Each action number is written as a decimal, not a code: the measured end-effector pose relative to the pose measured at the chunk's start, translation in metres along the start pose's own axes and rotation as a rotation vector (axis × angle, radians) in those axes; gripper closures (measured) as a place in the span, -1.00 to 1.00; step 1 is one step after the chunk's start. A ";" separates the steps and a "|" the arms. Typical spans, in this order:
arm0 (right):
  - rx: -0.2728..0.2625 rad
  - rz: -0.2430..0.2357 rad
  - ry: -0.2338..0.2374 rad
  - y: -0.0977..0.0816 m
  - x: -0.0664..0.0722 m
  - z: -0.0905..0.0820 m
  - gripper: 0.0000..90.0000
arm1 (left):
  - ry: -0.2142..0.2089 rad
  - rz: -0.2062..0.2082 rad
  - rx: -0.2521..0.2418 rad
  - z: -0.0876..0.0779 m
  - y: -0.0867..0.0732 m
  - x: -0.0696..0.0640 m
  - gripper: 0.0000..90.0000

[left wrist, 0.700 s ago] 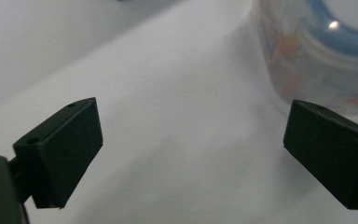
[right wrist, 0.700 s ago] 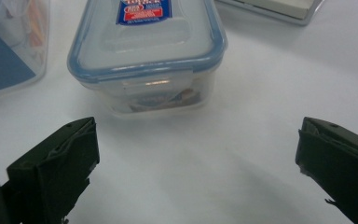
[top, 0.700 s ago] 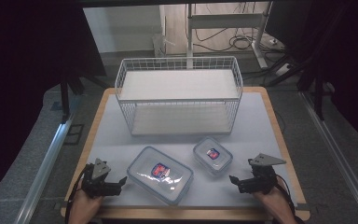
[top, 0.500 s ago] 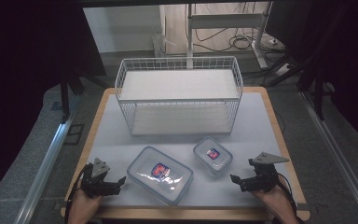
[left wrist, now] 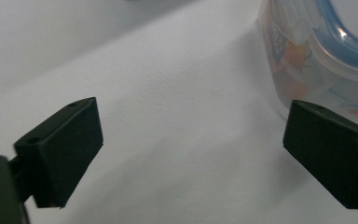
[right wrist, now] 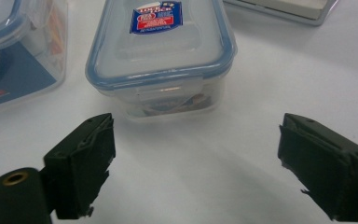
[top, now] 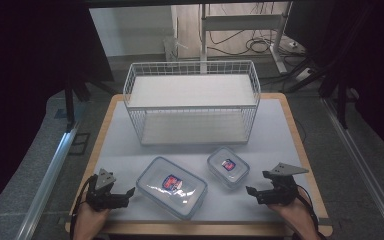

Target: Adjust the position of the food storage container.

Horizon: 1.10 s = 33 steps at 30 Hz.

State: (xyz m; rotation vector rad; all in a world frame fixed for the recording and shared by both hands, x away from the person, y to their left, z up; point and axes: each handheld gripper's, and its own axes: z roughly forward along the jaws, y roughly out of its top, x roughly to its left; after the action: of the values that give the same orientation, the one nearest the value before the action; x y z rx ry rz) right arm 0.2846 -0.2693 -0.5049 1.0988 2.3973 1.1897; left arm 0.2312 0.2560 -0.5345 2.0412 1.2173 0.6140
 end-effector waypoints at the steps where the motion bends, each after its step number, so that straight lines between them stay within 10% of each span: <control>1: 0.000 0.000 0.000 0.000 0.000 0.000 -0.74 | 0.000 0.000 0.000 0.000 0.000 0.000 -0.85; 13: 0.010 -0.017 0.017 0.014 0.007 -0.005 -0.29 | -0.005 -0.005 -0.049 -0.003 -0.001 0.002 -0.86; 21: 0.001 -0.038 0.091 0.037 0.018 -0.006 0.61 | -0.010 -0.033 -0.038 -0.002 0.002 -0.001 -0.90; 33: 0.062 -0.149 0.159 0.076 0.047 0.039 0.99 | 0.011 -0.022 -0.001 0.002 0.001 -0.001 -0.89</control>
State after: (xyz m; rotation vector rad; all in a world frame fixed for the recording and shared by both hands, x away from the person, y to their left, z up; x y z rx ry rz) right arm 0.3114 -0.1839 -0.4668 0.8535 2.5999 1.2011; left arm 0.2328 0.2541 -0.5351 2.0234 1.2446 0.6157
